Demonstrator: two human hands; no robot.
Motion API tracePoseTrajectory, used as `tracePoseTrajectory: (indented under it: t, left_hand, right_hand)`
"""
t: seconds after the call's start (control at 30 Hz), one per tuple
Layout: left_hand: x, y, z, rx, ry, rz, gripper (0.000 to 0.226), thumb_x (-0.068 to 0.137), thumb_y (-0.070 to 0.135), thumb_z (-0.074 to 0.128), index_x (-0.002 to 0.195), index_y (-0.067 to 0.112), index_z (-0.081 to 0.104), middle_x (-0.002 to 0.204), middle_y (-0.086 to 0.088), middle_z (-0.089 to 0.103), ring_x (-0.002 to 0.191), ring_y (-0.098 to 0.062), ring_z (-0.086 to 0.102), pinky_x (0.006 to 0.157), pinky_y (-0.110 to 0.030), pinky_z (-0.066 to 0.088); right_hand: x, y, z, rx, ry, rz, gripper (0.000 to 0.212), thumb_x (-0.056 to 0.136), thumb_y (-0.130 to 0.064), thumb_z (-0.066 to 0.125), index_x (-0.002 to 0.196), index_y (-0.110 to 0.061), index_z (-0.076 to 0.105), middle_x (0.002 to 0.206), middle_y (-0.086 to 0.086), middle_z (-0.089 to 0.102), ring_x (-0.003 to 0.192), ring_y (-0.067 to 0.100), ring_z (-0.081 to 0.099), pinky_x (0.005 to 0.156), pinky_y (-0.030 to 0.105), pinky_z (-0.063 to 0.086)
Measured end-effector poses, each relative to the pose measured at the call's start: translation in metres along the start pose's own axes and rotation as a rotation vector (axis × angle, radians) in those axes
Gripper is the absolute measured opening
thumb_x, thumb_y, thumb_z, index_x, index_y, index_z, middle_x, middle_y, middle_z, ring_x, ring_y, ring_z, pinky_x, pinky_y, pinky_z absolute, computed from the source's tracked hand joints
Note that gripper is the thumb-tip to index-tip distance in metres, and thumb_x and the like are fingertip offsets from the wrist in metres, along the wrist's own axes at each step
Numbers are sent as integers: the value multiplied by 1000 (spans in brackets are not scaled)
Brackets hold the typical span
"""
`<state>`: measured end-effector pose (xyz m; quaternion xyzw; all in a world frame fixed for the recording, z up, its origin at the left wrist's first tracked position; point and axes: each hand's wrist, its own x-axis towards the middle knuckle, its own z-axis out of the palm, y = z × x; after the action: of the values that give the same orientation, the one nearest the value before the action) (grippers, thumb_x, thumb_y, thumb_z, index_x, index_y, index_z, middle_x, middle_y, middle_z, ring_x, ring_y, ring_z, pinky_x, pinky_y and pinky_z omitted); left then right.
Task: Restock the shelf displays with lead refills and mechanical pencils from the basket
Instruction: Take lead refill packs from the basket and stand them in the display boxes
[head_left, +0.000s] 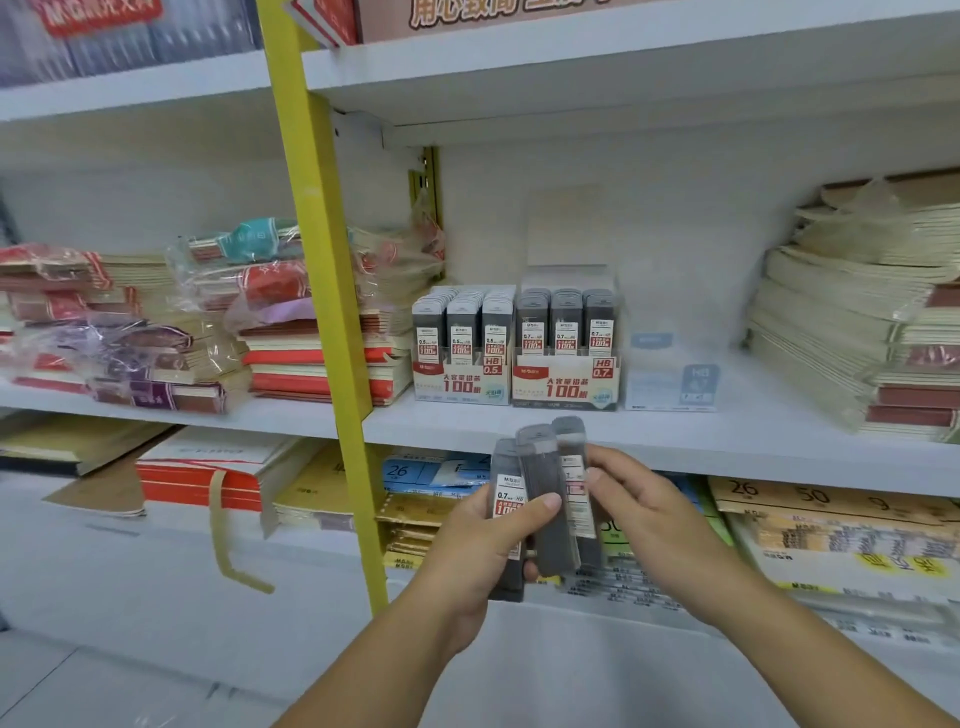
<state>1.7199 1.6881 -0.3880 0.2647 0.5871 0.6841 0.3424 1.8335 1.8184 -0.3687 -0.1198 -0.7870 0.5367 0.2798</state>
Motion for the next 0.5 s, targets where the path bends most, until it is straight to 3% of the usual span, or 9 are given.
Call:
tracePoseTrajectory:
  t: [0.23, 0.33, 0.4, 0.5]
  left_hand:
    - [3, -4, -2, -17, -2, -23, 22, 81, 42, 78, 102, 35, 74, 96, 4, 79, 66, -5, 67, 53, -18, 48]
    - [8, -1, -5, -62, 20, -26, 22, 82, 41, 78, 102, 32, 75, 96, 2, 79, 65, -5, 67, 52, -20, 48]
    - [12, 1, -6, -96, 24, -20, 29, 80, 39, 79, 107, 29, 74, 98, 0, 79, 64, -4, 69, 51, -19, 48]
    - [18, 8, -6, -164, 34, 15, 37, 70, 43, 82, 104, 29, 76, 99, -2, 79, 62, -7, 66, 51, -20, 47]
  right_hand:
    - [8, 10, -4, 68, 88, 58, 25, 98, -12, 50, 112, -30, 62, 92, -3, 76, 82, 12, 72, 65, 22, 55]
    - [12, 12, -6, 153, 119, 62, 27, 93, -1, 56, 111, -20, 60, 98, 0, 76, 83, 16, 73, 61, 22, 55]
    - [15, 10, -5, 161, 156, 58, 38, 88, 3, 60, 116, -22, 53, 99, -1, 75, 83, 17, 72, 59, 24, 56]
    - [26, -6, -12, 67, 230, -9, 58, 87, 1, 64, 124, -39, 44, 101, -5, 73, 86, 13, 72, 63, 27, 59]
